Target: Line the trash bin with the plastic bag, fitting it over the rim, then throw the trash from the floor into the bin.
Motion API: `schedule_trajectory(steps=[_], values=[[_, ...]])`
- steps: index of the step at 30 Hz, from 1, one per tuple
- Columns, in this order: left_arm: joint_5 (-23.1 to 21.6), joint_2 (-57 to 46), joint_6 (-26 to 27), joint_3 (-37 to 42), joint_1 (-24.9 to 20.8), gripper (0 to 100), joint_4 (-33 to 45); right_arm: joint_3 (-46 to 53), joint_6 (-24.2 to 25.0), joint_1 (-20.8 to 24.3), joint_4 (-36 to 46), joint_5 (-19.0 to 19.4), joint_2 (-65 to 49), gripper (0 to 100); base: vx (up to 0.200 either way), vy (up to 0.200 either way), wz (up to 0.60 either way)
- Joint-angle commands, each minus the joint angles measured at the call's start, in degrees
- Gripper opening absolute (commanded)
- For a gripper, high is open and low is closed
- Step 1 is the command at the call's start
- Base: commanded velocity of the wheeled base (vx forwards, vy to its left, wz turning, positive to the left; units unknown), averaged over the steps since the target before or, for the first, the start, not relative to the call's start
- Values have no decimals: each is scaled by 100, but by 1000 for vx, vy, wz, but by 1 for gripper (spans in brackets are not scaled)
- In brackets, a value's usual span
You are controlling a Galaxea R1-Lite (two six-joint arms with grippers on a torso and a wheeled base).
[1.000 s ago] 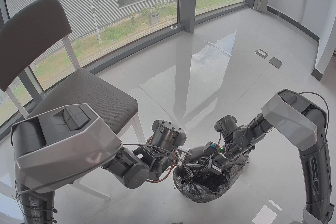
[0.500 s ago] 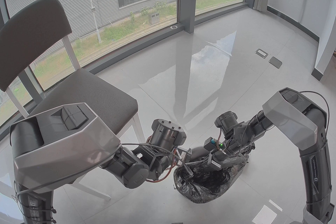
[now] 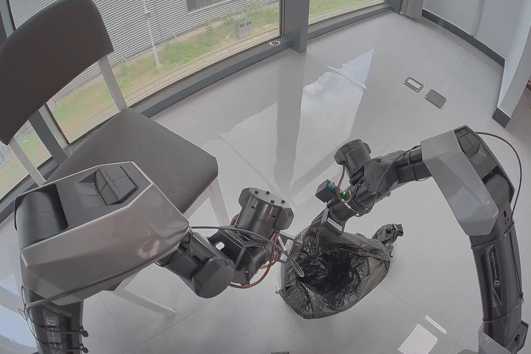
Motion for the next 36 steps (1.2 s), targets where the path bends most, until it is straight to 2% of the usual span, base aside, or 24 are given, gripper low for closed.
schedule_trajectory(steps=[1,15,22,36], values=[[1,-1,-2,45,-1,100,-7,-1031,-16,-135,634,8,445,0,0,0,0],[1,35,-11,142,-18,100,-130,-1031,-16,-161,1996,-1,1518,0,0,0,0],[1,87,-28,142,-27,100,-130,-1031,-25,-179,2031,8,1289,0,0,0,0],[1,-53,16,485,-45,100,-446,-1031,-33,-126,2128,8,138,0,0,0,0]])
